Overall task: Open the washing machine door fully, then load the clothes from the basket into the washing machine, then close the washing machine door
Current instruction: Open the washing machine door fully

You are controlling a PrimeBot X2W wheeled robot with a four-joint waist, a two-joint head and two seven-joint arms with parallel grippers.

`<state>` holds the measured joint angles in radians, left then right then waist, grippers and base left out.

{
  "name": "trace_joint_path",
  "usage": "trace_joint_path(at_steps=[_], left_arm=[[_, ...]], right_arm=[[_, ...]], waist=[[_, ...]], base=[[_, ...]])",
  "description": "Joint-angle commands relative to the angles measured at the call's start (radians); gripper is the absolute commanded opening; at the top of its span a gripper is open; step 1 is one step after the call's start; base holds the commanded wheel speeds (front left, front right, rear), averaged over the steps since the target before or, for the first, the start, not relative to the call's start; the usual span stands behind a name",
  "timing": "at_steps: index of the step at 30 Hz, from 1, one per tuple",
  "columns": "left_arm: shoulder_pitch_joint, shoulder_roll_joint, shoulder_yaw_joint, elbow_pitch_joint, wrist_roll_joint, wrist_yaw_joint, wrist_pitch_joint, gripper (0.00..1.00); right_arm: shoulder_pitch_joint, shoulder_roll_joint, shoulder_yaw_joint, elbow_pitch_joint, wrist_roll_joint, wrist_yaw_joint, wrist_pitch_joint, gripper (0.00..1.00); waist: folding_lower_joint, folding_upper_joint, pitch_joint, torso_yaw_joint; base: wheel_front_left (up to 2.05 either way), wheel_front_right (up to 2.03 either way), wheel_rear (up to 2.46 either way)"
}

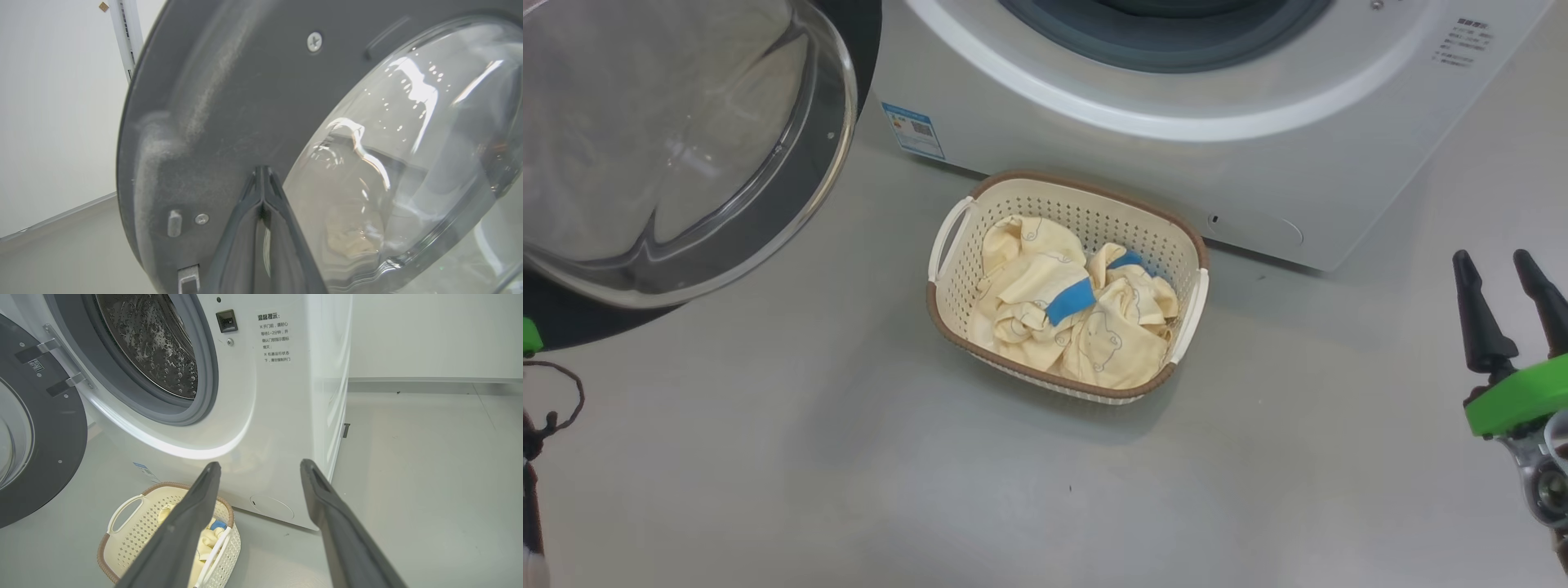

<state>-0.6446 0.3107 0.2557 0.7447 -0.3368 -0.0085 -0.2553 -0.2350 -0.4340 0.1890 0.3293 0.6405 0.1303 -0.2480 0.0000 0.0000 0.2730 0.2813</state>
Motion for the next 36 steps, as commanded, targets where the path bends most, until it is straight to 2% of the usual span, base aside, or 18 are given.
trace_joint_path(at_steps=[1, 15, 26, 27, 28, 32, 33, 34, 35, 36], left_arm=[[-0.045, 0.071, 0.043, -0.015, 0.017, -0.007, -0.006, 0.0], [-0.121, 0.102, 0.126, 0.097, 0.105, -0.037, -0.006, 0.0], [-0.006, 0.045, 0.184, 0.024, 0.139, -0.082, -0.006, 0.02], [0.008, 0.037, 0.188, 0.013, 0.141, -0.087, -0.006, 0.07], [0.035, 0.024, 0.193, -0.01, 0.145, -0.096, -0.006, 0.19], [0.093, 0.002, 0.191, -0.07, 0.152, -0.112, -0.006, 0.4], [0.112, -0.006, 0.189, -0.086, 0.152, -0.115, -0.006, 0.69], [0.112, -0.006, 0.189, -0.086, 0.152, -0.115, -0.006, 0.69], [0.13, -0.012, 0.185, -0.102, 0.153, -0.117, -0.006, 0.91], [0.144, -0.02, 0.178, -0.115, 0.152, -0.119, -0.006, 1.0]], right_arm=[[-0.023, -0.037, 0.009, -0.031, -0.012, 0.0, -0.014, 1.0], [-0.051, -0.038, 0.014, -0.026, -0.015, 0.0, -0.014, 1.0], [-0.009, -0.01, 0.015, -0.018, -0.007, 0.0, -0.014, 1.0], [-0.005, -0.008, 0.015, -0.018, -0.006, 0.0, -0.014, 1.0], [0.003, -0.005, 0.015, -0.018, -0.004, 0.0, -0.014, 1.0], [0.016, 0.002, 0.019, -0.019, -0.002, 0.0, -0.014, 1.0], [0.018, 0.004, 0.02, -0.02, -0.001, 0.0, -0.014, 1.0], [0.018, 0.004, 0.02, -0.02, -0.001, 0.0, -0.014, 1.0], [0.021, 0.006, 0.02, -0.021, -0.001, 0.0, -0.014, 1.0], [0.024, 0.008, 0.02, -0.022, 0.0, 0.0, -0.014, 1.0]], waist=[[0.0, 0.0, 0.01, -0.005], [0.0, 0.0, 0.019, -0.029], [0.0, 0.0, -0.071, -0.03], [0.0, 0.0, -0.079, -0.028], [0.0, 0.0, -0.094, -0.027], [0.0, 0.0, -0.12, -0.027], [0.0, 0.0, -0.126, -0.028], [0.0, 0.0, -0.126, -0.028], [0.0, 0.0, -0.131, -0.029], [0.0, 0.0, -0.136, -0.03]], base=[[0.0, 0.0, 0.0], [0.0, 0.0, 0.0], [0.0, 0.0, 0.0], [0.0, 0.0, 0.0], [0.0, 0.0, 0.0], [0.0, 0.0, 0.0], [0.0, 0.0, 0.0], [0.0, 0.0, 0.0], [0.0, 0.0, 0.0], [0.0, 0.0, 0.0]])
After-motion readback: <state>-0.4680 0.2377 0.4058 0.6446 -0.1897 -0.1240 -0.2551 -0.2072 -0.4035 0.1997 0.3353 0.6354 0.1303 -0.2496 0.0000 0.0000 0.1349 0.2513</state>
